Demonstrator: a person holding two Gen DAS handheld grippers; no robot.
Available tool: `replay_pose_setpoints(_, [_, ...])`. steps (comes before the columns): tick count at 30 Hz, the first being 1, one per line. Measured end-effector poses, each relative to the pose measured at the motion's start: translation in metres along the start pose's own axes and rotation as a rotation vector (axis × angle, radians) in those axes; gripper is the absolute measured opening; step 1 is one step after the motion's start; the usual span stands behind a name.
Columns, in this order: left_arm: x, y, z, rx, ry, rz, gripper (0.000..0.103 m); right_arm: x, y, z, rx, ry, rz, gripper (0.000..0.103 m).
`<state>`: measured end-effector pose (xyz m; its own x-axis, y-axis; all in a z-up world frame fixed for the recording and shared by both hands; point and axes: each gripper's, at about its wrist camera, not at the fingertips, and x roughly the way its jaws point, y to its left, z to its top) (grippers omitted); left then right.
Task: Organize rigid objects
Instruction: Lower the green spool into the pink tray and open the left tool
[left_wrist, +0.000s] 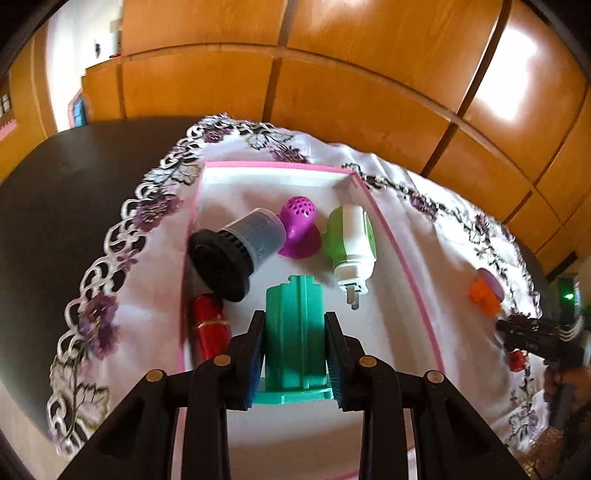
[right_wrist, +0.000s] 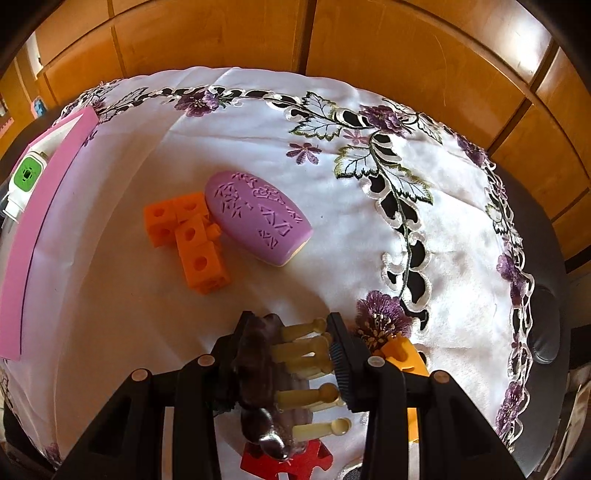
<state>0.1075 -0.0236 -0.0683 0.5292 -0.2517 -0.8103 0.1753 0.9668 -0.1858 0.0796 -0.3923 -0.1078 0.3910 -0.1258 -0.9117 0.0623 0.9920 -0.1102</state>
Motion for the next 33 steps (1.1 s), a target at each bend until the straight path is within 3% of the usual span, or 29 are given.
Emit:
replay_pose_setpoints(14, [0.043, 0.000, 0.022, 0.048, 0.012, 0.100, 0.032, 0.000, 0.000, 0.000, -0.012, -0.004, -0.005, 0.039])
replay_pose_setpoints(16, [0.041, 0.001, 0.021, 0.052, 0.005, 0.109, 0.032, 0.000, 0.000, 0.000, -0.015, -0.005, -0.006, 0.039])
replay_pose_setpoints(18, [0.037, 0.000, 0.019, 0.056, -0.007, 0.114, 0.047, 0.000, 0.000, 0.000, -0.017, -0.005, -0.007, 0.039])
replay_pose_setpoints(20, [0.031, 0.000, 0.016, 0.058, -0.025, 0.117, 0.050, 0.000, 0.000, 0.000, -0.021, -0.006, -0.010, 0.039])
replay_pose_setpoints(33, [-0.024, -0.006, -0.003, 0.051, -0.139, 0.142, 0.051, -0.002, 0.008, -0.001, -0.082, -0.035, -0.057, 0.039])
